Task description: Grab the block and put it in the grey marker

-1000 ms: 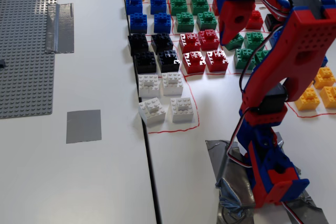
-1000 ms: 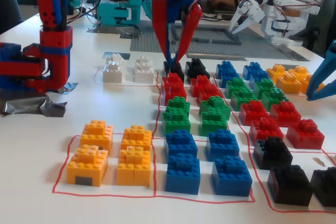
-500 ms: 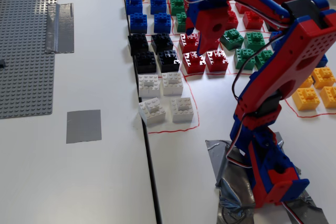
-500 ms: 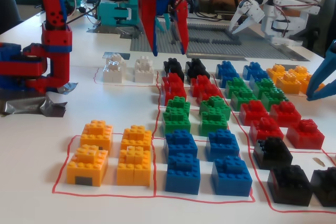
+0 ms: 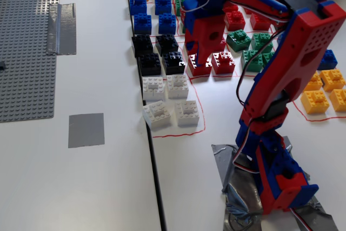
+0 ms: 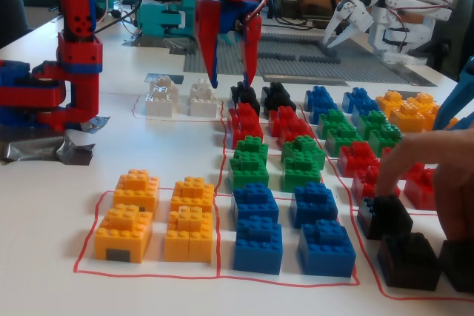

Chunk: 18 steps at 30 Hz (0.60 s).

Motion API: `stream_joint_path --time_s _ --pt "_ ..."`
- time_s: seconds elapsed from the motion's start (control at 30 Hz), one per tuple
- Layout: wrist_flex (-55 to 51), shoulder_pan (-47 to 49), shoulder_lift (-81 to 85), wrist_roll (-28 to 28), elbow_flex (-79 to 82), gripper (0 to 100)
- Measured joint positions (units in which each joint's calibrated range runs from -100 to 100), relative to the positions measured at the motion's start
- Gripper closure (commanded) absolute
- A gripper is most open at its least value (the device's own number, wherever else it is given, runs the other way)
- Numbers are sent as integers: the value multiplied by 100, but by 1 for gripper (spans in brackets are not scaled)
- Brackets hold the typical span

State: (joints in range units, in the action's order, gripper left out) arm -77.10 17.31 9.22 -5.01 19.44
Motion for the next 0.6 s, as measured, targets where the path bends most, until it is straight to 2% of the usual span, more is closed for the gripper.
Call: stream_joint_path --time_s 0.3,0.43,0.6 --pt "105 146 -467 -49 -363 78" --pt "105 146 -668 -98 -545 73" --pt "121 220 -826 -112 -636 76"
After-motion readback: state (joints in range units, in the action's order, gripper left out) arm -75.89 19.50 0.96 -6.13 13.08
